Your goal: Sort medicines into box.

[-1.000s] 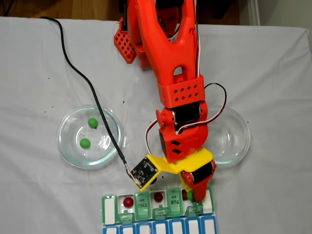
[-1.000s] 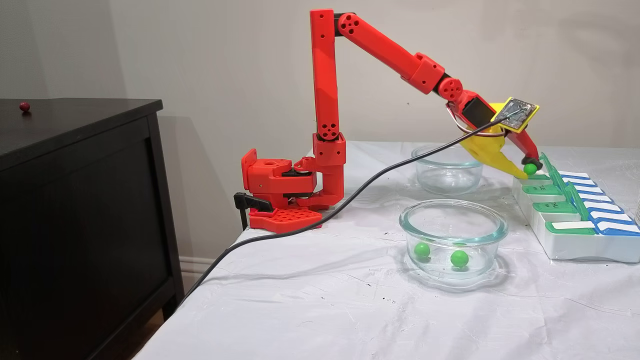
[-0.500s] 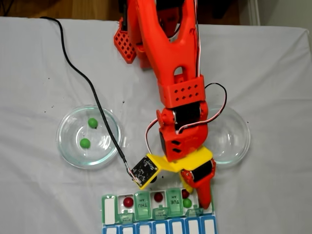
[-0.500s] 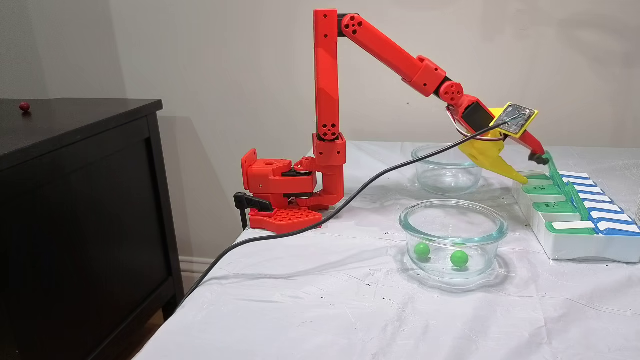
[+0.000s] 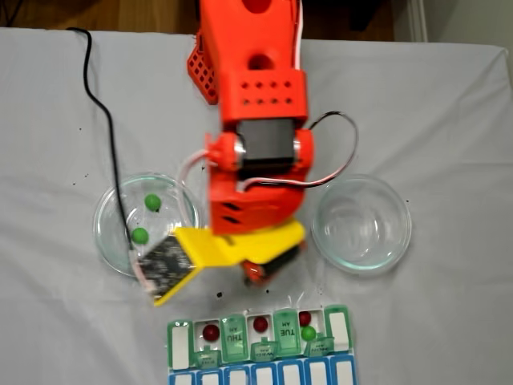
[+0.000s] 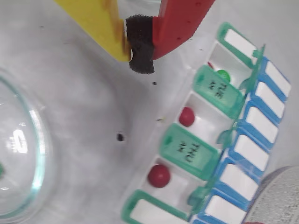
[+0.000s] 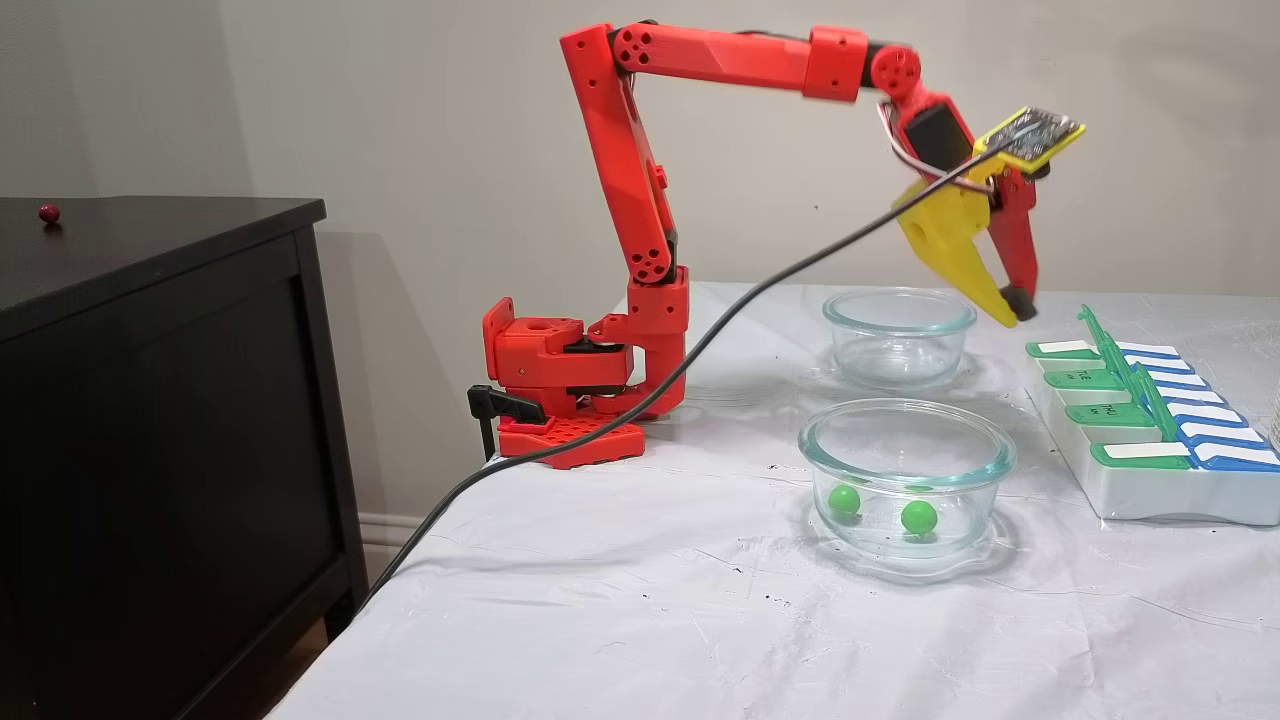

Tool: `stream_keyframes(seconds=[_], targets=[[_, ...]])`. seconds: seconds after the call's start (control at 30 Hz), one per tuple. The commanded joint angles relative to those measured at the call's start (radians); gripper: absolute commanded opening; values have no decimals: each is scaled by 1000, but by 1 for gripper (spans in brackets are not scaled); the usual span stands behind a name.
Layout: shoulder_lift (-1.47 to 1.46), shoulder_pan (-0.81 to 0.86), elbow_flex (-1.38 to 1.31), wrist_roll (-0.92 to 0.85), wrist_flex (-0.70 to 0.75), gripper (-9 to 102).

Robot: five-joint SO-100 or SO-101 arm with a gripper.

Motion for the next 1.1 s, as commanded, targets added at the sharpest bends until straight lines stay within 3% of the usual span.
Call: stream_keyframes(seconds=[0.0,0.27,0.43,0.63,0.67,0.7,0.73,0.93,1.07], targets=[[-44,126,-204,-368,236,0],[-204,342,-210,-1009,288,0],[-314,382,-252,-1249,348,0],[-311,393,-193,-1324,265,0],[-310,391,-178,-1322,261,4],[-307,388,-160,-1313,250,16],[-305,388,-155,-1308,242,18],[-388,419,-195,-1335,284,21],[-476,439,-262,-1381,350,16]])
